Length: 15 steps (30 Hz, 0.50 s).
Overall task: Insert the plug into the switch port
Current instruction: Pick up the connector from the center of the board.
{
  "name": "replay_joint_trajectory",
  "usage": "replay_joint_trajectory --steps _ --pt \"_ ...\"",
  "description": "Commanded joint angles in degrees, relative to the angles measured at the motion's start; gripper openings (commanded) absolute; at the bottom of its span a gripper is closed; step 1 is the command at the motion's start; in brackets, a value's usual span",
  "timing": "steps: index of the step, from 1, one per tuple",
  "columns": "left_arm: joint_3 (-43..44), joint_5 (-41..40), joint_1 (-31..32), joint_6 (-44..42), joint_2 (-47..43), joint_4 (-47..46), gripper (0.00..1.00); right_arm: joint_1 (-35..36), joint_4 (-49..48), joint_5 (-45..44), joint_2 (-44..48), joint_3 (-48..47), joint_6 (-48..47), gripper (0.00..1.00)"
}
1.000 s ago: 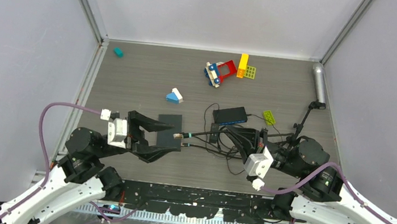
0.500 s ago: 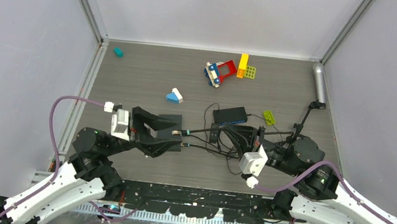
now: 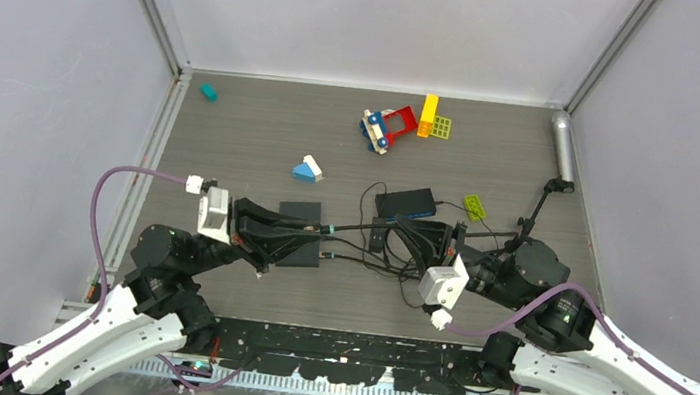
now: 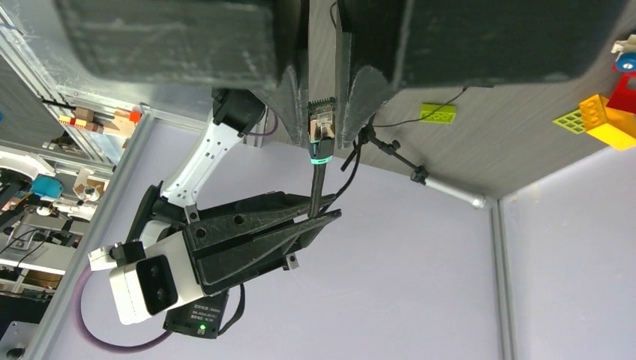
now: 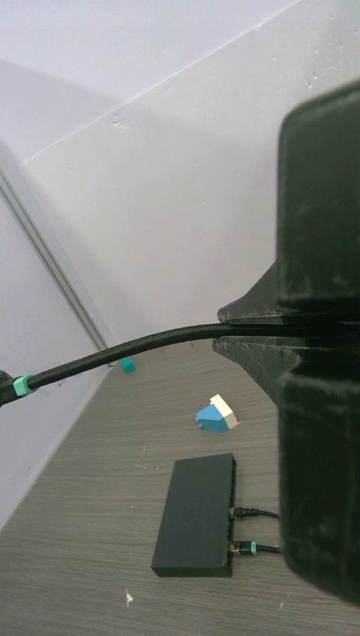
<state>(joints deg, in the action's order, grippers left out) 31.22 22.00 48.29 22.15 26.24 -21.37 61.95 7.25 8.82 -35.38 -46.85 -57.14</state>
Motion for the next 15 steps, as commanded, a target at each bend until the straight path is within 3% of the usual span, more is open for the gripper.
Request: replay_joint_trajectory --steps 1,6,11,15 --pt "1.4 -0.7 0.0 -0.1 0.1 0.8 0.00 -0.1 -2.9 -0.2 0.8 0.1 0.4 0.01" --pt "3.8 3.6 0.0 -9.9 0.3 9.9 0.00 -0.1 2.1 0.4 -1.4 -6.3 15.3 0.40" --pt "3.3 10.1 0.0 -32.2 0.0 18.2 0.00 -0.1 23.1 13.5 -8.4 -18.7 25.8 0.52" --pt "1.1 16.6 0.1 -46.1 -1.2 18.8 0.00 -0.1 25.3 24.8 -11.8 -20.7 30.5 0.62"
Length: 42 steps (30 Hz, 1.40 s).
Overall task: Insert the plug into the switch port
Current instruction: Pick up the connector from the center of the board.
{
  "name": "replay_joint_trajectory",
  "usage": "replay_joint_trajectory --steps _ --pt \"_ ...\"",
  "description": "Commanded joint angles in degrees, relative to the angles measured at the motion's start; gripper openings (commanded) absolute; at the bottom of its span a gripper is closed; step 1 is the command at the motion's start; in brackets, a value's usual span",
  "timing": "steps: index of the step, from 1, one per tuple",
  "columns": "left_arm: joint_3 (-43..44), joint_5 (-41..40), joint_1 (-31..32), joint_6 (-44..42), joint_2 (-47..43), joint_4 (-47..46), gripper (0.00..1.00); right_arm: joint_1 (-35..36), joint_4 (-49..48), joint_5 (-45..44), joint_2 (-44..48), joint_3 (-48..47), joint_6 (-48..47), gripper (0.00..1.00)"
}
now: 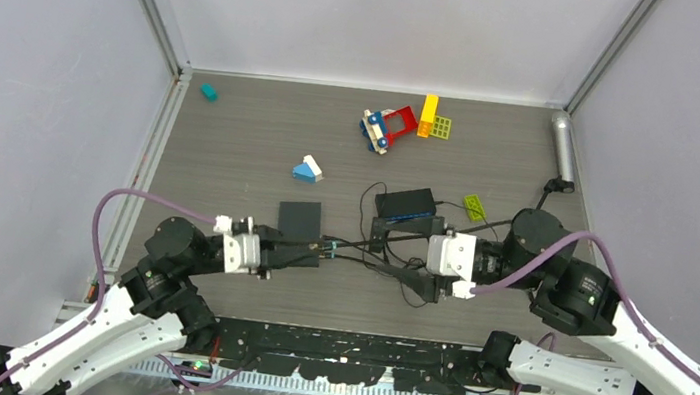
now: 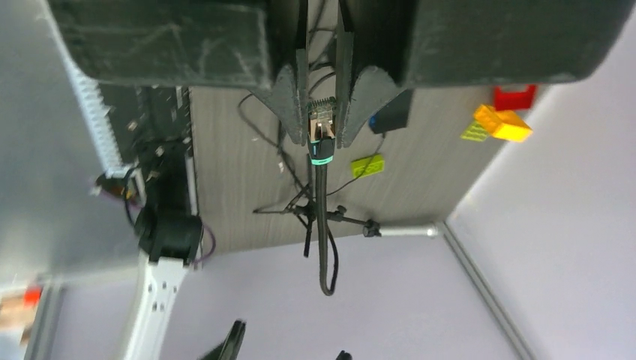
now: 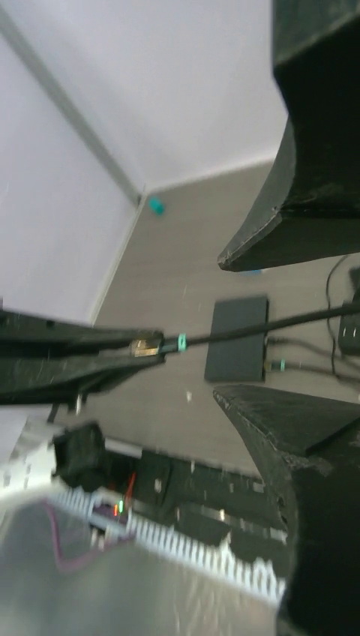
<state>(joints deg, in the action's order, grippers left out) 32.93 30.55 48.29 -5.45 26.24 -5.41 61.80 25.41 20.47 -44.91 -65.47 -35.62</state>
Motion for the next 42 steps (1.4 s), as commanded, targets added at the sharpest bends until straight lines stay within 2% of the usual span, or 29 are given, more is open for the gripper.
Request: replay_joint_trajectory --steps 1,5,14,18,23,26,29,34,36,40,41,42 --pt "-0.9 9.6 0.1 -20.6 -1.3 2.8 0.00 0.0 5.7 14.0 -2.4 -1.3 10.5 0.62" --pt "-0.2 15.0 0.1 -24.6 -0.7 3.6 0.00 0.1 0.1 14.3 -3.0 2.4 12.4 0.64" --pt "0.2 19.6 0.0 -23.6 0.4 2.9 0.00 0.1 -12.6 10.7 -2.9 11.8 9.6 0.62" --pt "-0.4 20.4 0.0 -22.3 0.4 0.9 0.00 0.1 -15.0 8.8 -3.1 13.0 8.9 0.56" --pt "-0.4 20.4 0.1 -21.8 1.0 0.7 0.00 0.1 -15.2 8.6 -3.7 13.3 8.5 0.38" --pt "-0.2 20.2 0.0 -21.4 1.0 0.7 0.00 0.0 -14.5 8.5 -4.0 13.3 8.2 0.37" --pt "-0.3 19.5 0.0 -20.9 0.9 0.3 0.00 0.0 -14.5 8.9 -4.1 13.6 8.1 0.42" --pt "-0.4 19.2 0.0 -20.7 1.3 0.2 0.00 0.1 -15.3 9.3 -4.4 14.0 8.4 0.38" --pt "-0.3 19.2 0.0 -20.6 1.4 0.1 0.00 0.1 -15.7 9.4 -4.6 14.1 8.6 0.33" --pt "-0.6 18.9 0.0 -20.0 1.6 0.1 0.00 0.1 -18.2 8.8 -5.0 14.7 11.4 0.05" --pt "-0.8 18.7 0.0 -19.6 1.5 0.1 0.03 0.1 -19.3 8.2 -4.9 15.0 13.1 0.02" --pt "-1.3 17.9 0.0 -18.7 1.4 -0.8 0.11 0.0 -20.3 7.9 -4.8 15.5 14.5 0.01"
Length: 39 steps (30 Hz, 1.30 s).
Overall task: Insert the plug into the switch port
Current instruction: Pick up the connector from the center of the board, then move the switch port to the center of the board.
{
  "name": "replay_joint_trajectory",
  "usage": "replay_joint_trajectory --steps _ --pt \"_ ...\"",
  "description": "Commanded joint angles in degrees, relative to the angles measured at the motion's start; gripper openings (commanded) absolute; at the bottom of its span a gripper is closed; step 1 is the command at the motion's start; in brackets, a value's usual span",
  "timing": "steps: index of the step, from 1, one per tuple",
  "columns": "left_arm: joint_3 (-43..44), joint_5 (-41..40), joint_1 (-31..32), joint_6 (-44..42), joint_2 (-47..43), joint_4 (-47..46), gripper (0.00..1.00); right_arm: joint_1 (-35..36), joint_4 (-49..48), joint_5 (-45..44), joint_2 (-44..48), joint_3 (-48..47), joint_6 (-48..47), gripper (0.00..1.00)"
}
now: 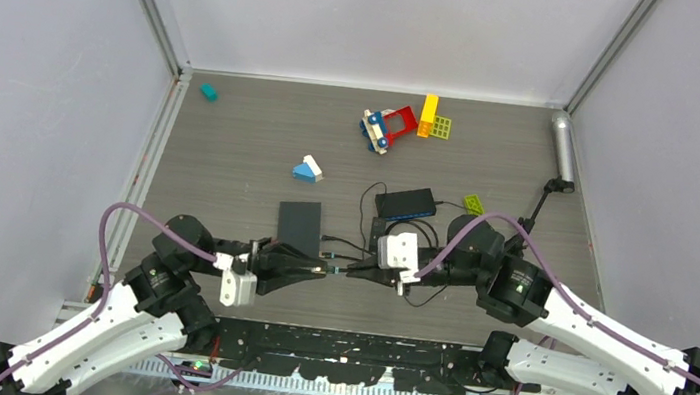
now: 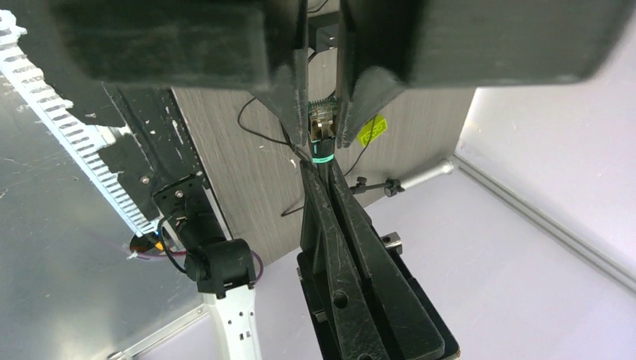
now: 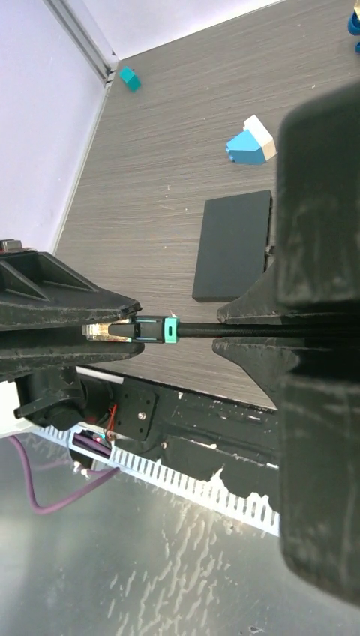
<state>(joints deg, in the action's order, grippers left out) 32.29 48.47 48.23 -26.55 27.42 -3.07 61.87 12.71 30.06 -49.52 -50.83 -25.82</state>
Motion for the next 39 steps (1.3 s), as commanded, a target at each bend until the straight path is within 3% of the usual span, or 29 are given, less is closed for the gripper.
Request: replay_joint_trajectory --steps 1,2,4,5,6,9,12,15,17,21,24,32,36,39 --pt "-1.6 -1.1 0.1 4.1 0.0 -4.4 0.23 0.0 -8.9 -1.9 0.1 1.4 5.9 0.01" --pt "-2.3 -3.3 0.1 6.0 -0.3 -5.8 0.36 0.0 -10.3 -2.5 0.6 2.2 7.6 0.01" --pt "-3.9 -7.8 0.1 10.5 -1.3 -7.9 0.94 0.0 -11.7 -6.7 1.6 3.2 11.3 0.01" --pt "-4.6 -11.7 0.1 14.7 -1.9 -8.8 0.99 0.0 -11.5 -10.4 2.3 3.6 12.8 0.00" --pt "-5.1 -16.9 0.1 19.0 -2.5 -9.3 1.00 0.0 -11.0 -15.0 3.6 4.1 14.1 0.01" --pt "-5.5 -34.9 0.1 31.4 -3.1 -8.9 1.00 0.0 -15.8 -42.1 7.1 8.1 23.9 0.00" --pt "-3.4 -48.4 0.1 39.2 1.5 -4.3 1.00 -0.5 -17.0 -64.2 8.5 10.5 32.1 0.01" --pt "0.4 -58.4 0.1 45.9 9.6 1.3 1.00 -4.7 -7.8 -73.2 5.3 6.7 38.5 0.00" --pt "3.6 -60.5 0.0 47.6 16.4 2.9 1.00 -12.6 3.0 -70.0 0.9 1.7 45.2 0.00" --pt "10.5 -57.2 -0.2 44.7 30.7 -2.2 1.00 -29.6 8.7 -59.3 -5.2 -0.8 52.7 0.00" --pt "17.2 -51.6 -1.2 40.1 42.9 -6.5 1.00 -35.5 8.3 -55.0 -6.2 -0.1 55.9 0.01" --pt "29.9 -23.7 -3.4 15.2 68.6 -18.1 1.00 -36.6 10.2 -53.4 2.4 2.9 57.1 0.01" --pt "40.7 -10.6 -6.3 13.5 79.0 -12.1 1.00 -36.7 13.4 -51.7 6.8 2.9 57.4 0.00" --pt "48.7 -9.6 -7.6 12.3 85.4 -6.7 1.00 -36.6 15.3 -51.2 9.5 3.2 57.1 0.01"
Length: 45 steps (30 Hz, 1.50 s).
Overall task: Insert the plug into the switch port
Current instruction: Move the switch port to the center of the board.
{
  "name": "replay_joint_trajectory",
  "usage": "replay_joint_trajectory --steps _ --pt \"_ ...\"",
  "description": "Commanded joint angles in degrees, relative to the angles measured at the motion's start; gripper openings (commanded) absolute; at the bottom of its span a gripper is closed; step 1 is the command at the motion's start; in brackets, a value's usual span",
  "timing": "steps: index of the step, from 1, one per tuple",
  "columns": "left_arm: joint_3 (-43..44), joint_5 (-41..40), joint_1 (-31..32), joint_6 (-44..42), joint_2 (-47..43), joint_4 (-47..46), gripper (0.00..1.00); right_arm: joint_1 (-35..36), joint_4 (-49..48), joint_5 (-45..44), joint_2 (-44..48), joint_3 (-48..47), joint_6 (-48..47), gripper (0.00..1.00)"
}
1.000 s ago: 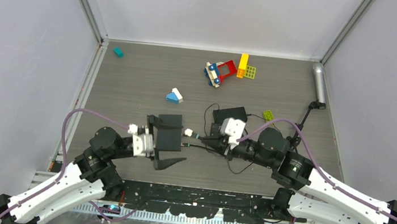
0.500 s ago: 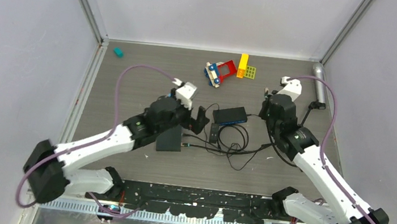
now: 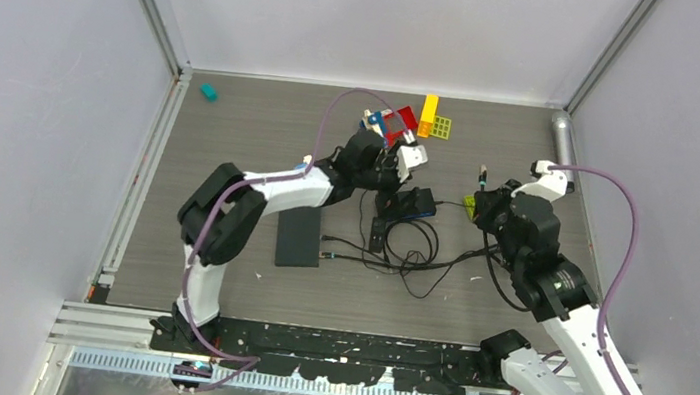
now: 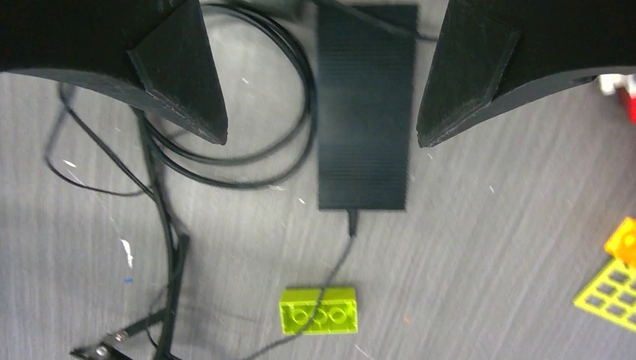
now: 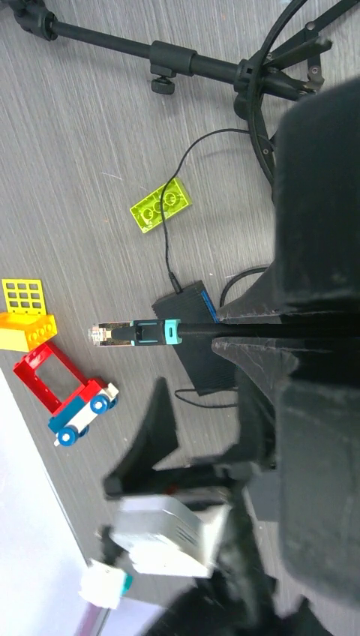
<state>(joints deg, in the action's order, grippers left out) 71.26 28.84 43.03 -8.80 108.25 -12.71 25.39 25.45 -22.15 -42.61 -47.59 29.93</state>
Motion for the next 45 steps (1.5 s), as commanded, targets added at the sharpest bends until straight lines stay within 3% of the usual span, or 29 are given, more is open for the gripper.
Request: replay_joint_trajectory --steps 1,11,17,26,38,45 --pt "11.3 9.5 -2.4 -6.2 6.1 3.8 1.00 -0.2 3.0 0.9 3.3 0.1 1.3 0.01" --pt "23.2 9.3 -1.9 -9.7 15.9 16.6 1.00 -0.2 5.2 1.3 6.1 1.6 0.4 0.00" --pt "27.0 1.3 0.9 -15.9 19.4 24.1 1.00 -0.2 5.2 2.2 6.5 2.0 0.3 0.00" --pt "28.6 -6.5 1.9 -18.2 22.1 23.7 1.00 -0.2 5.7 3.4 7.3 2.5 -0.1 0.00" --pt "37.4 -4.4 0.4 -18.4 26.6 29.7 1.00 -0.2 5.9 4.6 7.3 3.0 -0.4 0.00" --pt "39.8 -0.4 -0.6 -18.1 27.7 35.0 0.77 -0.2 5.9 4.7 7.3 3.1 -0.7 0.00"
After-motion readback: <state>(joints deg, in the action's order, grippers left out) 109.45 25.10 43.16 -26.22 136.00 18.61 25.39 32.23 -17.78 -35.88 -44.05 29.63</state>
